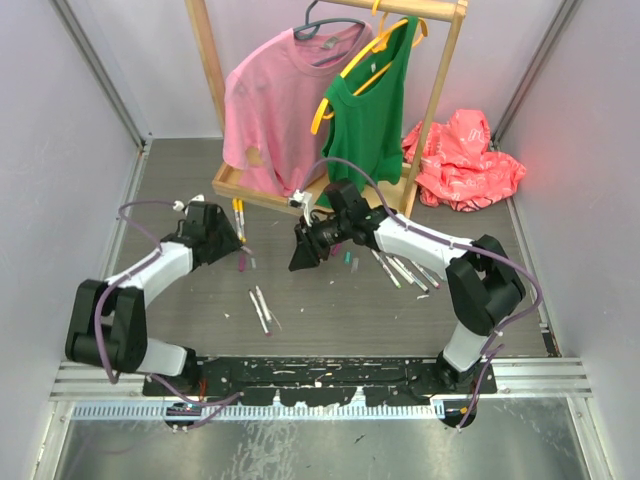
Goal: Open the pen caps
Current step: Pick up the pen from the center of the board.
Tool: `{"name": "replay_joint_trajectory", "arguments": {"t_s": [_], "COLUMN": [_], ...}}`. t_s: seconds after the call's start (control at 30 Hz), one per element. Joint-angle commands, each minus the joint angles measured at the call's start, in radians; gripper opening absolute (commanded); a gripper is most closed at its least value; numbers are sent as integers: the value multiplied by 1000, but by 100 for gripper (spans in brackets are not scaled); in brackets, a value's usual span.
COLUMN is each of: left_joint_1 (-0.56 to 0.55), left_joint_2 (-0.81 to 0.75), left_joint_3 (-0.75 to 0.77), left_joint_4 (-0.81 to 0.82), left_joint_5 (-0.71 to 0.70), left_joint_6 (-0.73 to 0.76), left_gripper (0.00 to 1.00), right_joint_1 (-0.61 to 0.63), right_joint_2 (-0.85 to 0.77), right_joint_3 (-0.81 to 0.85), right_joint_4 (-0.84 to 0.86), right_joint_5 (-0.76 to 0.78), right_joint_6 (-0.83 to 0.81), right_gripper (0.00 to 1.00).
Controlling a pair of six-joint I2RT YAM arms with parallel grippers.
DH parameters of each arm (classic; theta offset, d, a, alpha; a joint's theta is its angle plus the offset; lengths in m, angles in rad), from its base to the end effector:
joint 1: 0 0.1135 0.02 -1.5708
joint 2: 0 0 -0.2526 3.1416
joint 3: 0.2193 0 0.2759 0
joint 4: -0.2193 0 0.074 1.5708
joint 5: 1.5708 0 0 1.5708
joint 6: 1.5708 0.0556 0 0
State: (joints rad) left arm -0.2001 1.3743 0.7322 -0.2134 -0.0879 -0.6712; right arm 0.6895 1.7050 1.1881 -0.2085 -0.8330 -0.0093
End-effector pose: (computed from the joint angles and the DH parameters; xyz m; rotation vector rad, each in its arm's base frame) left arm 0.3020 -0.0563 0.1504 -0.6090 2.3655 -0.2878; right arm 0.2832 0.2868 0.2090 -1.2141 1.9990 1.3008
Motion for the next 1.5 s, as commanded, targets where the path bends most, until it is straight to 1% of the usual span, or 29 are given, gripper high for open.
{"name": "replay_joint_trajectory", "arguments": {"t_s": [0.0,0.13,0.2,0.33,0.53,0.73,1.07,1.17,1.33,1.47], "left_joint_1": [19,20,21,21,21,21,21,21,22,21], "left_joint_2": [86,167,205,261,296,328,281,295,342,363], "left_joint_3": [109,200,248,307,313,341,322,339,384,401], "left_joint_4": [-16,-91,-136,-191,-174,-191,-169,-180,-219,-234], "left_joint_5": [-20,-52,-65,-79,-76,-73,-43,-37,-32,-23], "left_joint_6": [-37,-62,-64,-59,-57,-53,-65,-69,-71,-70], "left_gripper": [55,51,48,44,45,44,45,44,36,33], "right_joint_1": [3,2,3,4,2,3,3,3,4,3], "right_joint_2": [-42,-36,-35,-30,-25,-19,-18,-17,-18,-15], "right_joint_3": [36,40,40,40,43,44,45,44,45,44], "right_joint_4": [-12,-20,-21,-23,-26,-29,-29,-29,-29,-31], "right_joint_5": [-35,-39,-42,-45,-46,-50,-54,-53,-54,-57], "right_joint_6": [-52,-58,-61,-63,-64,-65,-64,-65,-65,-65], "right_gripper": [34,34,34,34,34,34,34,34,34,34]}}
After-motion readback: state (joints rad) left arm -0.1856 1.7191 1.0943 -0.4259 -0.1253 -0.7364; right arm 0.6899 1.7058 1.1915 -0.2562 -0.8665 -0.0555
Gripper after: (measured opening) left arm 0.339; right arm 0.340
